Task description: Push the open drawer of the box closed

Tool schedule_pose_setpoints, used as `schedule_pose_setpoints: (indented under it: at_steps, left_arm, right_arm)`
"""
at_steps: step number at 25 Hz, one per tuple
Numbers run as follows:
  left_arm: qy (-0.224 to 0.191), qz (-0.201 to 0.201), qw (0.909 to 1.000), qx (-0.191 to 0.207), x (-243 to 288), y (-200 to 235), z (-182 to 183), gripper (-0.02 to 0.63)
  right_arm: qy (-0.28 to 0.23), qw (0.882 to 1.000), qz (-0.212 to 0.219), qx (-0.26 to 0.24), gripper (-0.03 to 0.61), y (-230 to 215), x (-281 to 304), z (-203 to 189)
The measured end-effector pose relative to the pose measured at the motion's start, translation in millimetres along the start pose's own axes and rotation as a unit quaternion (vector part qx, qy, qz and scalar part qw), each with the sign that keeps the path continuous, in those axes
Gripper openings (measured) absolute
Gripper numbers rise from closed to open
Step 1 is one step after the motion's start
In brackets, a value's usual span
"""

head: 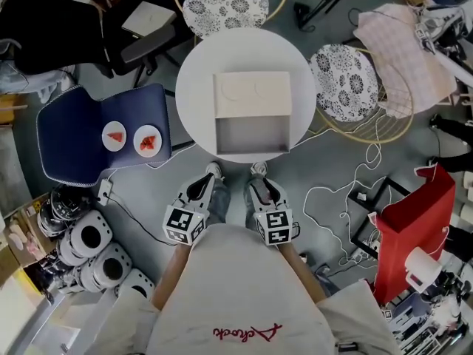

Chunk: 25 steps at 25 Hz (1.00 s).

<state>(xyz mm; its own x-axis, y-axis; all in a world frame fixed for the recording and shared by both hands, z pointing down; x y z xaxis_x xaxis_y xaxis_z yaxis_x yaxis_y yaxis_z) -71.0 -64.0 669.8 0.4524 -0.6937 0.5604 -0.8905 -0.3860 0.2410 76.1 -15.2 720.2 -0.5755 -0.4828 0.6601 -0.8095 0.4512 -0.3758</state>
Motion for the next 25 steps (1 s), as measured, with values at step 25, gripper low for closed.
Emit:
schedule_pose_setpoints:
  at_steps: [25]
  left_arm:
    - [0.010, 0.028, 0.9995, -0.013, -20, 25, -11, 0.012]
  right_arm:
    - [0.053, 0.995, -0.061, 0.052, 0.110, -58, 83, 2]
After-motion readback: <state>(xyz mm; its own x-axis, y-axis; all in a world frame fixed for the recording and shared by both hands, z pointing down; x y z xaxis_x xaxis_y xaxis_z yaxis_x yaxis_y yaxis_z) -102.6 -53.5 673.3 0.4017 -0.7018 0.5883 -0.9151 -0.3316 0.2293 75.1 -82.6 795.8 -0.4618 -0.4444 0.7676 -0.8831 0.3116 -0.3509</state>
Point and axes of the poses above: the fingertips, and each gripper's own axes: x forward along the fingers, y to its left, z out of its top, the point moved 2 cm from there along -x, backward along the fingers, and after that the axes turned 14 degrees about z, right-handed, at the moved point
